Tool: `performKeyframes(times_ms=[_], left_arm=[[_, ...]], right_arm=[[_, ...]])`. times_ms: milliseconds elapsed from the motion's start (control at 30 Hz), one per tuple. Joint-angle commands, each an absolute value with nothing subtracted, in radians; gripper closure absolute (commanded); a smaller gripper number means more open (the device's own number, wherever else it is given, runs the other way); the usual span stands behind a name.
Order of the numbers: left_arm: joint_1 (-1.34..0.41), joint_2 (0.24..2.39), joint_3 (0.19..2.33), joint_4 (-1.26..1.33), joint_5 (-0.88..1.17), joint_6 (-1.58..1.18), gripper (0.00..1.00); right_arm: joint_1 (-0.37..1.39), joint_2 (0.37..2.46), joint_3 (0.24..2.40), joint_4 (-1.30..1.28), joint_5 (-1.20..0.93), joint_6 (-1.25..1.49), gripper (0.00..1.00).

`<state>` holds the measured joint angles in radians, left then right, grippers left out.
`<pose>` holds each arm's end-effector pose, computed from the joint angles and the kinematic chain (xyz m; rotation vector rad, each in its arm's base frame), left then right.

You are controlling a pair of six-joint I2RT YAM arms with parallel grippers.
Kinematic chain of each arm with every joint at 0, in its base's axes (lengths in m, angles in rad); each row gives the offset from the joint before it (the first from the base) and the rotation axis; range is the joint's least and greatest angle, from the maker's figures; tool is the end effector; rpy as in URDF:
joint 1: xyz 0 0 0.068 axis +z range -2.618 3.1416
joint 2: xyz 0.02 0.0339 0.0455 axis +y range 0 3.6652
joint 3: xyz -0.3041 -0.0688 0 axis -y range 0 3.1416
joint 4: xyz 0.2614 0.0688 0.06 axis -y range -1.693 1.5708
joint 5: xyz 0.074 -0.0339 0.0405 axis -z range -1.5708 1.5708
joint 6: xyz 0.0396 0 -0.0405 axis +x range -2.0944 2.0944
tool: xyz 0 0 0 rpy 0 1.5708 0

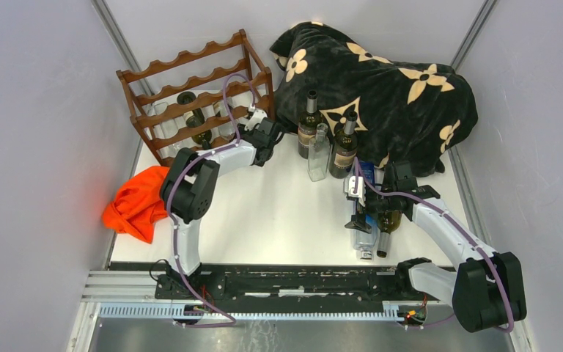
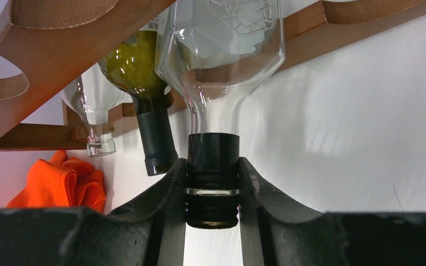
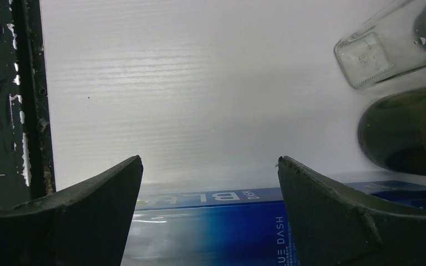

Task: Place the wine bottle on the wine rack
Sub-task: Adjust the wine rack at the center of the board.

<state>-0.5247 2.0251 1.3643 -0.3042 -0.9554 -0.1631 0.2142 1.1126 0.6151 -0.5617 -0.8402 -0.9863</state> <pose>0.4072 -0.1983 0.1941 0.0444 2.1744 0.8202 0.1823 0.0698 0.2266 -1.5039 1.7267 0.7172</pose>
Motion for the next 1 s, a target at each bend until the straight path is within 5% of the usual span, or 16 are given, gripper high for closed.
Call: performKeyframes(times_ms=[0, 967], left_arm=[[-0.512, 2.075, 1.382, -0.279, -0.972, -0.131, 0.98], [-0.468, 2.241, 1.538, -0.325, -0.955, -0.121, 0.98]], right_arm=[[0.218, 1.107, 0.648, -0.547, -0.844, -1.002, 0.02], [0.221, 1.105, 0.649, -0.554, -0.838, -1.009, 0.02]])
